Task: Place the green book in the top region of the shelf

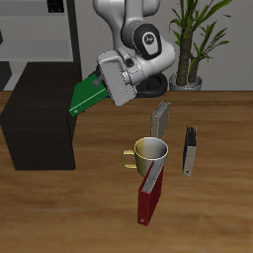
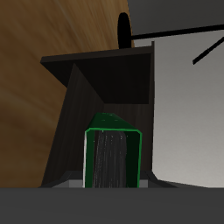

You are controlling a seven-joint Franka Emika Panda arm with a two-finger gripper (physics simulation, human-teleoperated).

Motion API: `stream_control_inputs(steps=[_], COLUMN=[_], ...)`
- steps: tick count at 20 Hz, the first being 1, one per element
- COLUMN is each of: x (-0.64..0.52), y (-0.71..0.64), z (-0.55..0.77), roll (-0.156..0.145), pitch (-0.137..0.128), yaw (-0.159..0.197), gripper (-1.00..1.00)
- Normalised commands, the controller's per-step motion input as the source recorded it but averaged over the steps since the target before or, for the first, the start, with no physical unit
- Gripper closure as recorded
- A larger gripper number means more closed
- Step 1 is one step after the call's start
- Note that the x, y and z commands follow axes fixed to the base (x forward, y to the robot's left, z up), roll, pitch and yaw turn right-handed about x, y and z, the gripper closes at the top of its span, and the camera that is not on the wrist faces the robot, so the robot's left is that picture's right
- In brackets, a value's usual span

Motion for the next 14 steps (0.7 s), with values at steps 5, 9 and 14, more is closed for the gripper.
stream_control_inputs(steps=[5,9,14], x=[0.09,0.1,0.06], y=[-0.06,-0.08,-0.17], z=[-0.15,-0.18,-0.15], roll=[0.003,0.008,-0.021], pitch=[0.015,0.047,0.032], yaw=[0.021,0.02,0.018], gripper=[1.0,1.0,1.0])
